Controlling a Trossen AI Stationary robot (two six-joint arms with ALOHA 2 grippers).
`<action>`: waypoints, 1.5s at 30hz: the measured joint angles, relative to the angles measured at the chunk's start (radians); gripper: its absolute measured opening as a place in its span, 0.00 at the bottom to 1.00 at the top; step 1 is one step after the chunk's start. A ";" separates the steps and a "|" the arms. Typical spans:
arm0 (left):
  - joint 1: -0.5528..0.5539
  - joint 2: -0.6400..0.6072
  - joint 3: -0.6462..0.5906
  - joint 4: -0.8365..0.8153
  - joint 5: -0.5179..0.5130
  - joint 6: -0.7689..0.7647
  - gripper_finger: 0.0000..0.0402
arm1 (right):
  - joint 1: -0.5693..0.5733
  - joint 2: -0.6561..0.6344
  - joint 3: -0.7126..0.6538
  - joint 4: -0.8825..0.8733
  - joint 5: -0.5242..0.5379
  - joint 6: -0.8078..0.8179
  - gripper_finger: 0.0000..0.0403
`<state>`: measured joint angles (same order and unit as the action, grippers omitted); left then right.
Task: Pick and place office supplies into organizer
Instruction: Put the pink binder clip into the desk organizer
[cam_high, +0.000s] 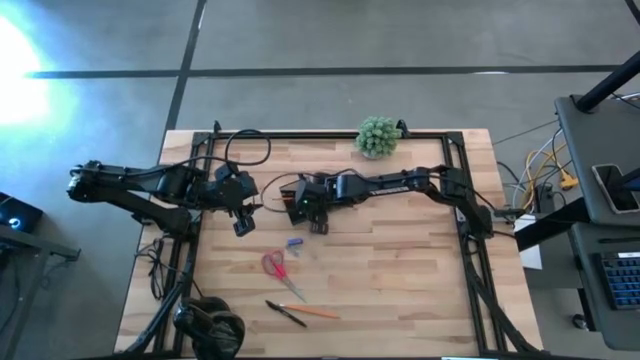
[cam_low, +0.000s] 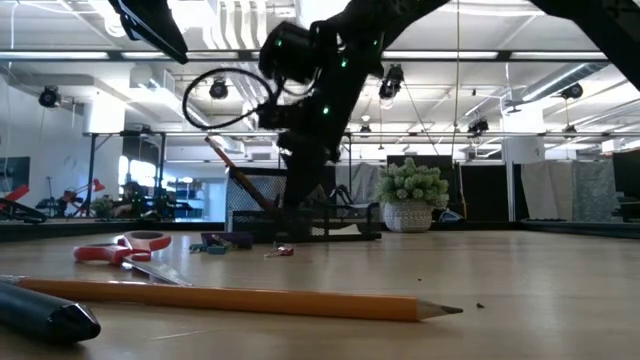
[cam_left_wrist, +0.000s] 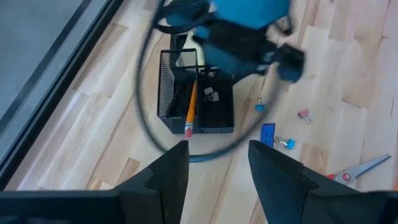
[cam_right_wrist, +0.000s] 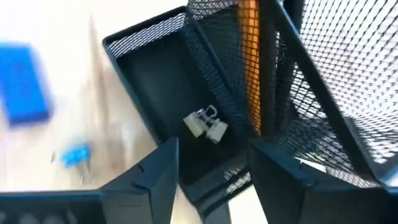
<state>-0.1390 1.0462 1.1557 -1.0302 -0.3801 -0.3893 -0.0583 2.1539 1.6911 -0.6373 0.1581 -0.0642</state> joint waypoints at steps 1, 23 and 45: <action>0.000 0.000 0.000 0.000 0.000 0.000 0.38 | 0.013 -0.014 0.000 -0.010 -0.001 -0.039 0.46; 0.000 0.000 0.000 -0.005 0.000 0.004 0.38 | 0.242 0.036 -0.012 -0.079 -0.256 -0.350 0.38; 0.000 0.047 -0.002 -0.002 0.000 0.005 0.38 | 0.210 0.059 -0.030 0.039 -0.268 -0.539 0.32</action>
<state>-0.1390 1.0932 1.1542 -1.0325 -0.3801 -0.3844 0.1520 2.2127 1.6608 -0.5980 -0.1097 -0.6035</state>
